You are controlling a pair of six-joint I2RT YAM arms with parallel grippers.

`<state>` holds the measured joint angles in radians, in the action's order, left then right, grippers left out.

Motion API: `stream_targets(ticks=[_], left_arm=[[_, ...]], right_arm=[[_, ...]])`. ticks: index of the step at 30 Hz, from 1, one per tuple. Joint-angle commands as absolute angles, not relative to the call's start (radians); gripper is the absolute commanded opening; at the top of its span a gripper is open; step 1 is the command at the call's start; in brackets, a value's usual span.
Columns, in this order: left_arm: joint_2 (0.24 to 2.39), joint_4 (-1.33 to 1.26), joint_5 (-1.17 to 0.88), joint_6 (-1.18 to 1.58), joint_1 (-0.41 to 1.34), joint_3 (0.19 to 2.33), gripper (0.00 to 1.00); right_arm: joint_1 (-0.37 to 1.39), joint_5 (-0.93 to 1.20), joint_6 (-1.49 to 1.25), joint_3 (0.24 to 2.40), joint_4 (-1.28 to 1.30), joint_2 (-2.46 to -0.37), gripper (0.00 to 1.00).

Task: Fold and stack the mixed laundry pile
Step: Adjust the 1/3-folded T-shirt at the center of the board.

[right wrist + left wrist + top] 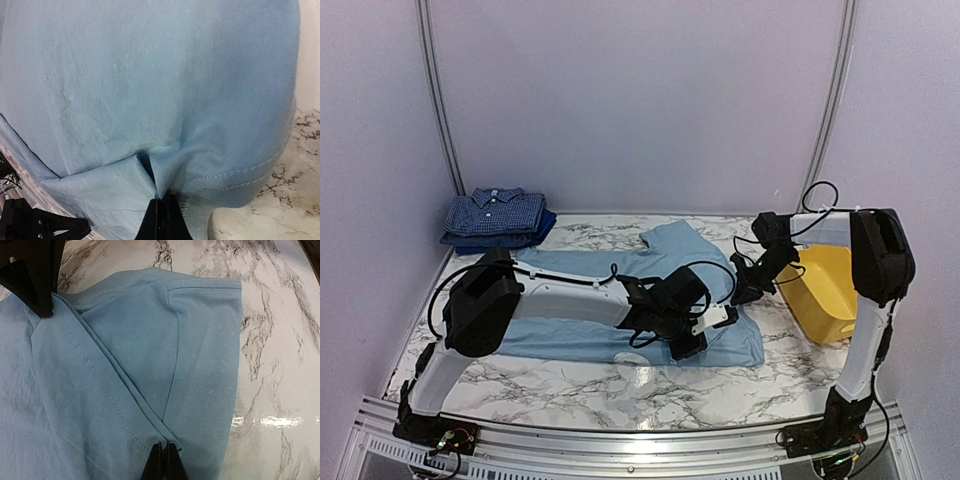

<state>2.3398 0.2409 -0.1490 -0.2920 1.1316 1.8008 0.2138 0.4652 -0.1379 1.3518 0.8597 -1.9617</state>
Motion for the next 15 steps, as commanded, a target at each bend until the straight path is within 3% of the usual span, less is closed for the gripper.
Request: stream_targets(ticks=[1, 8, 11, 15], left_arm=[[2.268, 0.191, -0.164, -0.258, 1.108, 1.745, 0.0], [2.23, 0.14, -0.181, -0.225, 1.078, 1.695, 0.0], [2.229, 0.131, -0.192, -0.213, 1.071, 1.692, 0.0], [2.238, 0.129, -0.198, -0.215, 1.071, 1.696, 0.0]], right_arm=[[0.21, 0.467, -0.146, 1.402, 0.887, -1.943, 0.0], [0.21, 0.47, -0.151, 1.408, 0.897, -1.937, 0.0], [0.21, 0.472, -0.152, 1.404, 0.901, -1.935, 0.14], [0.21, 0.471, -0.152, 1.393, 0.897, -1.934, 0.1]])
